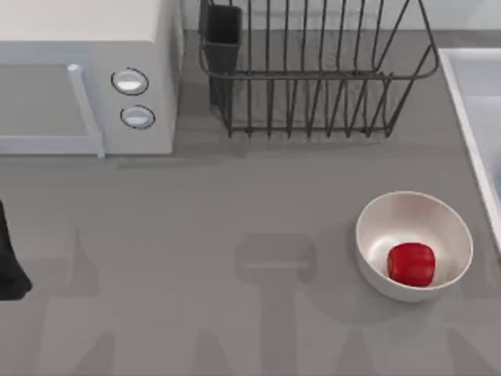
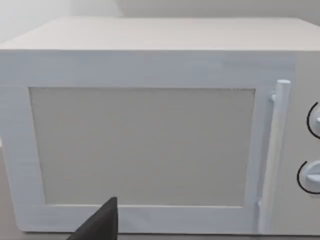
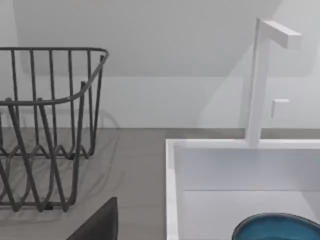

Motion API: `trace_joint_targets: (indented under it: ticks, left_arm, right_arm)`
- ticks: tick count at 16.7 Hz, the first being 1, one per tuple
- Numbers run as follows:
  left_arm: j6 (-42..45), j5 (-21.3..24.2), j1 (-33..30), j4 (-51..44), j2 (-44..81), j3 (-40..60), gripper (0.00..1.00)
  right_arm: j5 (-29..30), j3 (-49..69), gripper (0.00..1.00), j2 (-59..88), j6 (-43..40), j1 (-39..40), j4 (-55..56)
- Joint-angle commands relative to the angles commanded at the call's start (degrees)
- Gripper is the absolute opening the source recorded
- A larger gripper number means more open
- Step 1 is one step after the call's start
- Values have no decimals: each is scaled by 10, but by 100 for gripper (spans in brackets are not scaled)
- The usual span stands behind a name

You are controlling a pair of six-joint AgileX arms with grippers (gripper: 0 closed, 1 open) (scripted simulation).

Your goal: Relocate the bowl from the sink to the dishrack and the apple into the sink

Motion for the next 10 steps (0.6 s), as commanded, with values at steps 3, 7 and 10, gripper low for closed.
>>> trace_joint_targets:
  ticks: [3,7,10]
  left_arm:
    - [0,0,0,0,0,0,100]
    - [0,0,0,0,0,0,100]
    - [0,0,0,0,0,0,100]
  right_arm:
    - [0,5,100,5,-1,-1,-3]
    - [3,79,100,83,-15,-15,-40]
    - [4,183,100,196,-34,-32,-96]
